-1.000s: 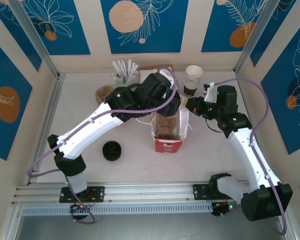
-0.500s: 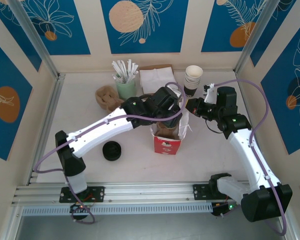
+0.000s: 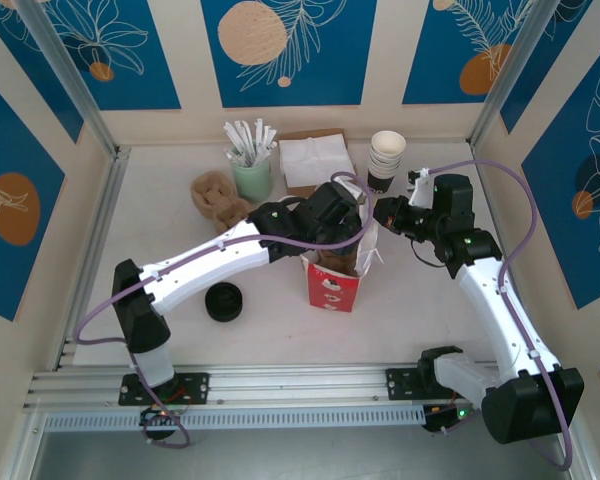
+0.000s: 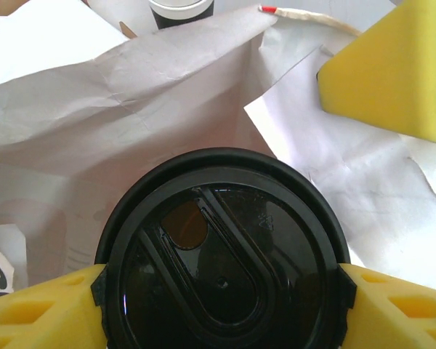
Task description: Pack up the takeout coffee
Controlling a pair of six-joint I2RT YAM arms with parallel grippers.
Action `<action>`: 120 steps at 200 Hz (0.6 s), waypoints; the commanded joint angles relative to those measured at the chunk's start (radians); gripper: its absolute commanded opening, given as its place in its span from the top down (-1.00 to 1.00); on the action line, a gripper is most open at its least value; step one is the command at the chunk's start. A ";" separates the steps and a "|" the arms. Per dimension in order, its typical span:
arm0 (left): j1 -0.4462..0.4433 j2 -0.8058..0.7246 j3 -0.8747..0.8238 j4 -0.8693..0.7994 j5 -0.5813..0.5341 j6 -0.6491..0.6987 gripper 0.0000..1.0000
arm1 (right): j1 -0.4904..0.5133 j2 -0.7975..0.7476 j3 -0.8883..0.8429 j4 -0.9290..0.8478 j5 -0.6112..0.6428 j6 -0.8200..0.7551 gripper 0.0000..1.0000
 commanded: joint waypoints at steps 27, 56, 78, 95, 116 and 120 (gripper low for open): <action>0.013 -0.028 -0.018 -0.004 -0.049 0.011 -0.46 | -0.037 -0.022 0.044 -0.078 -0.009 -0.065 1.00; 0.016 -0.031 -0.026 -0.004 -0.037 0.015 -0.46 | -0.060 -0.014 0.081 -0.169 0.003 -0.125 1.00; 0.017 -0.023 -0.024 0.000 -0.021 0.020 -0.46 | -0.061 -0.008 0.100 -0.209 0.021 -0.149 1.00; 0.018 -0.015 -0.016 0.004 -0.008 0.028 -0.46 | -0.070 0.012 0.131 -0.256 0.012 -0.178 0.97; 0.020 -0.006 -0.007 0.010 0.014 0.033 -0.46 | -0.088 0.036 0.179 -0.319 0.010 -0.214 0.76; 0.021 -0.006 -0.006 0.011 0.019 0.033 -0.46 | -0.092 0.040 0.186 -0.327 0.007 -0.221 0.72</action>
